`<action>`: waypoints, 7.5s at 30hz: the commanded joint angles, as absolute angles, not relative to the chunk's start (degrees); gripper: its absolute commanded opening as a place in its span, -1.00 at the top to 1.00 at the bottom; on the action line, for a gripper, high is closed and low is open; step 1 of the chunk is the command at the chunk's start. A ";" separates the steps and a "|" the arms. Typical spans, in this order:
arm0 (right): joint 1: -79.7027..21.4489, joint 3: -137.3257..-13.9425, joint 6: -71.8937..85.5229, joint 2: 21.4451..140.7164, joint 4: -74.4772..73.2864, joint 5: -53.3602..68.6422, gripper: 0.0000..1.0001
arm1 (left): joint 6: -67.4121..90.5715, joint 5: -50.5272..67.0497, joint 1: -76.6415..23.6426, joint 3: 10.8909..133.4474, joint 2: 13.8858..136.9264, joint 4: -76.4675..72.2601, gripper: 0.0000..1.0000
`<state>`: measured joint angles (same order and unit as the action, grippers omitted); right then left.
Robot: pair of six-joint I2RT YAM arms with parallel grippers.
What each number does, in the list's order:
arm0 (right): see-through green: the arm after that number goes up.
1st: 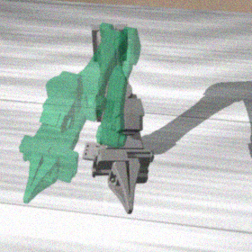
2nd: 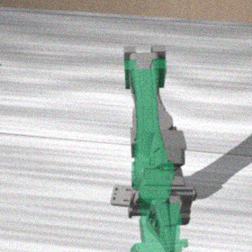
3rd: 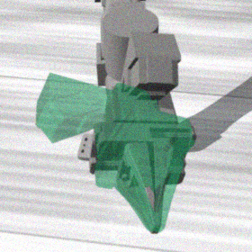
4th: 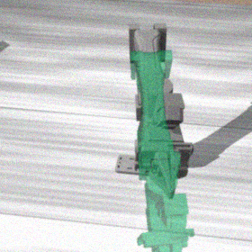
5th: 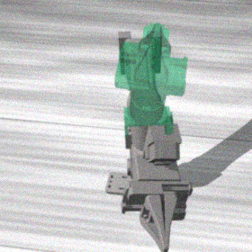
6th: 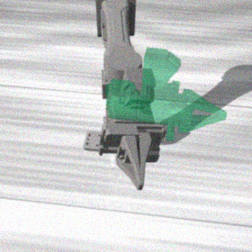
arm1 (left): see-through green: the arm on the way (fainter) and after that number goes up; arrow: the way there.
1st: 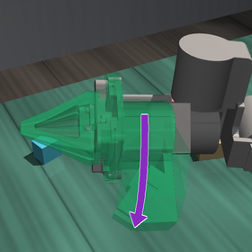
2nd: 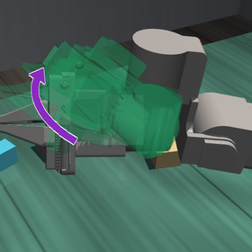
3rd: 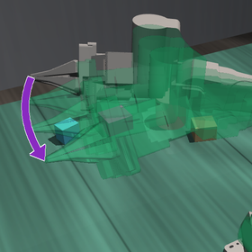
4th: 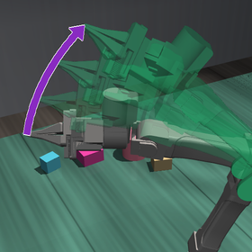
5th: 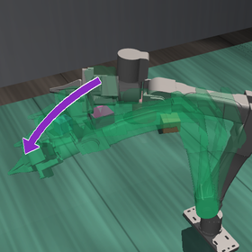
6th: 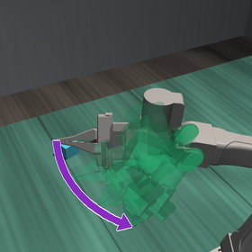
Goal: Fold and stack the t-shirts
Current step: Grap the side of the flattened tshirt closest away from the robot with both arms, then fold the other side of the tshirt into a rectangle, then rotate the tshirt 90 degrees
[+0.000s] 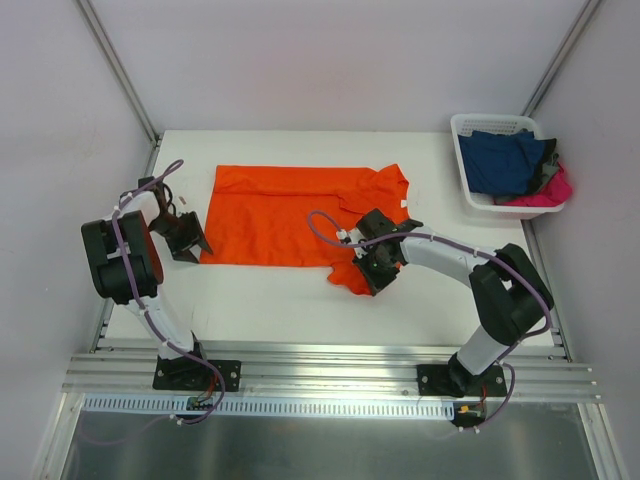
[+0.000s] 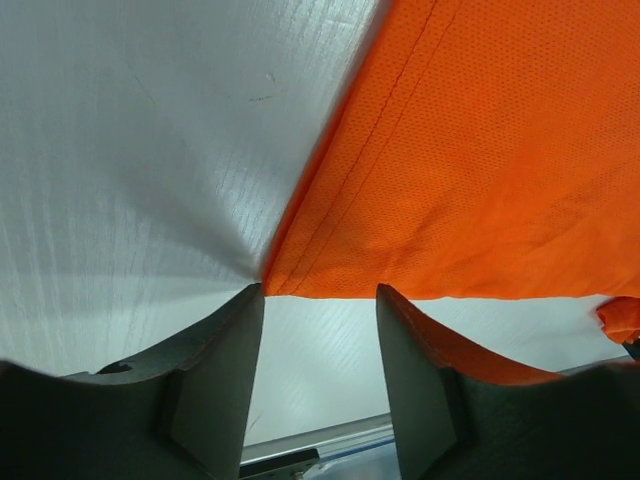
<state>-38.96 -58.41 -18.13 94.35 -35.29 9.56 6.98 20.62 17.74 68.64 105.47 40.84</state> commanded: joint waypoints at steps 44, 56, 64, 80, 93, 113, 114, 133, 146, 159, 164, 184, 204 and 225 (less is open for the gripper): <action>-37.00 -61.52 -19.86 92.63 -34.19 8.09 0.99 | 9.40 23.64 21.09 68.99 108.19 41.66 0.57; -34.10 -63.45 -20.21 92.37 -33.13 6.33 0.99 | 9.05 25.31 21.18 71.19 106.18 42.63 1.00; -31.47 -65.83 -20.92 91.23 -31.99 4.57 0.99 | 8.61 27.33 21.09 73.48 104.77 43.86 1.00; -26.20 -69.34 -21.80 88.42 -31.20 2.81 0.99 | 8.17 29.00 20.39 79.62 104.32 45.00 1.00; -24.08 -76.81 -22.76 92.63 -30.67 1.67 0.99 | 7.91 29.71 17.14 91.31 112.85 44.82 1.00; -22.24 -86.74 -24.96 100.28 -28.74 -1.30 0.99 | 5.71 34.89 15.56 105.38 120.85 44.91 1.00; -22.15 -87.36 -25.57 100.72 -28.57 -1.58 0.99 | 5.71 35.24 15.47 105.47 121.20 44.83 1.00; -21.09 -99.76 -28.13 114.08 -28.04 -3.25 0.99 | 4.92 28.83 12.92 114.08 129.29 43.77 1.00; -21.09 -98.89 -28.57 113.56 -26.63 -9.40 -0.49 | 4.83 30.06 13.27 111.54 126.74 43.42 -0.99; -23.11 -89.57 -19.87 104.85 -31.28 3.15 -0.49 | 7.74 31.91 12.04 104.94 123.66 43.24 -0.98; -23.64 -86.57 -16.53 105.20 -31.38 9.47 -0.43 | 7.65 32.61 11.52 105.55 124.54 43.24 -0.98; -21.01 -102.21 -7.30 122.86 -30.76 14.41 -0.43 | 3.52 29.10 6.77 115.05 133.50 43.33 -0.96; -15.38 -106.51 -1.67 130.51 -30.50 18.02 -0.47 | 4.39 26.90 2.11 93.01 124.02 44.56 -0.89; -15.47 -126.39 -0.18 142.56 -27.86 20.39 -0.48 | 2.99 23.82 -8.17 60.90 93.79 43.86 -0.94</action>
<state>-14.96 -124.05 -0.58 142.17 -28.53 20.45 4.80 26.15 -8.32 61.17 98.15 42.89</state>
